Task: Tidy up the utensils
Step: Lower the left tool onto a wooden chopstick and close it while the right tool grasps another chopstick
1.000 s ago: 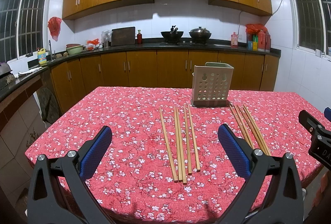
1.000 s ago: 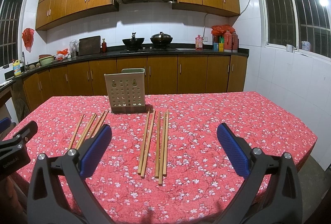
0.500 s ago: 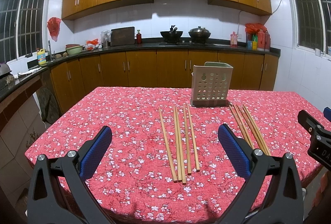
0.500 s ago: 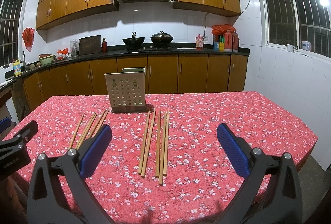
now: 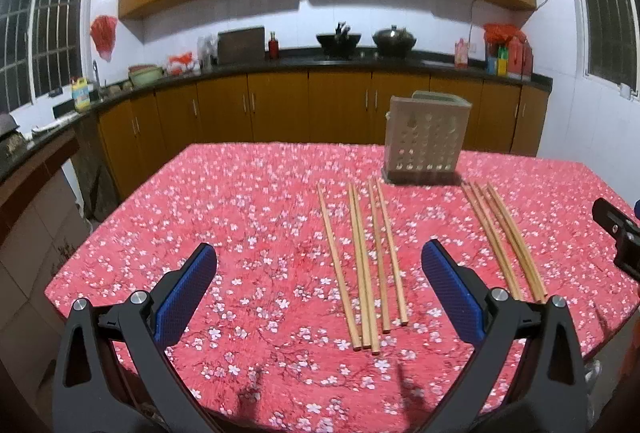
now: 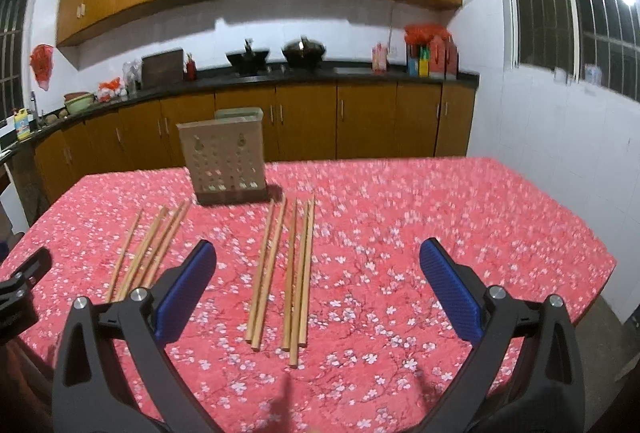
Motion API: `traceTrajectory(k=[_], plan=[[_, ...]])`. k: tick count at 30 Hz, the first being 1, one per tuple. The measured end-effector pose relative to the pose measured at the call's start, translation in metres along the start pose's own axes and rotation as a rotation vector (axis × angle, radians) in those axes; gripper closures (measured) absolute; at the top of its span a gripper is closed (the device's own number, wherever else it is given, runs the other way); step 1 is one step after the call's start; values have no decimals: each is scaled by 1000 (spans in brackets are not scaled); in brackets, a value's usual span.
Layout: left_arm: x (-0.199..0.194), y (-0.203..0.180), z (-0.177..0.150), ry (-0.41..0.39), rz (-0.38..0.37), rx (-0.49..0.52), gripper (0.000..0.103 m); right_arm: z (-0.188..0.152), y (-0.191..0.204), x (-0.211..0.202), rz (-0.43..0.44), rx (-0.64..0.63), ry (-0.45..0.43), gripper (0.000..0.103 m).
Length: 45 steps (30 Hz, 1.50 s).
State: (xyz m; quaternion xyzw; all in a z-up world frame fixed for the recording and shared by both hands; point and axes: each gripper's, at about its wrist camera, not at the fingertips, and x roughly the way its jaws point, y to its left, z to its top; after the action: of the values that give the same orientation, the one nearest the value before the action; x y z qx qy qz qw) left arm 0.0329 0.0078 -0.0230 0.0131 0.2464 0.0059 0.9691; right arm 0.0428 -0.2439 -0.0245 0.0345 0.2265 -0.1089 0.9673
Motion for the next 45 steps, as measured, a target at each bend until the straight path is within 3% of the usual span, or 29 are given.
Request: traceTrajectory(k=[2,6,11,15,21,31,34,40,45], plan=[[9,3,1,29,-9,-5,2,1,-6,16,-4,27,46,5],[35,14,6,111,-9,-20,2,0,-18,61,37,85,196,33],[64,19,7,183,3,-21,3,-9,-22,110,89,132,357,60],[83,22,4,246,-9,-21,28,-20,-18,131,120,136,432,73],[105,21,-1,315,-63,-41,43,-31,-5,147,142,111,466,83],[124,13,-4,377,-122,-28,61,-32,-1,152,86,32,459,86],[128,12,-5,393,-140,-31,68,-32,0,154,65,17,447,93],[133,8,-7,406,-161,-16,77,-31,-4,157,59,28,443,95],[139,1,-6,404,-132,21,84,-32,-4,157,60,32,441,95]])
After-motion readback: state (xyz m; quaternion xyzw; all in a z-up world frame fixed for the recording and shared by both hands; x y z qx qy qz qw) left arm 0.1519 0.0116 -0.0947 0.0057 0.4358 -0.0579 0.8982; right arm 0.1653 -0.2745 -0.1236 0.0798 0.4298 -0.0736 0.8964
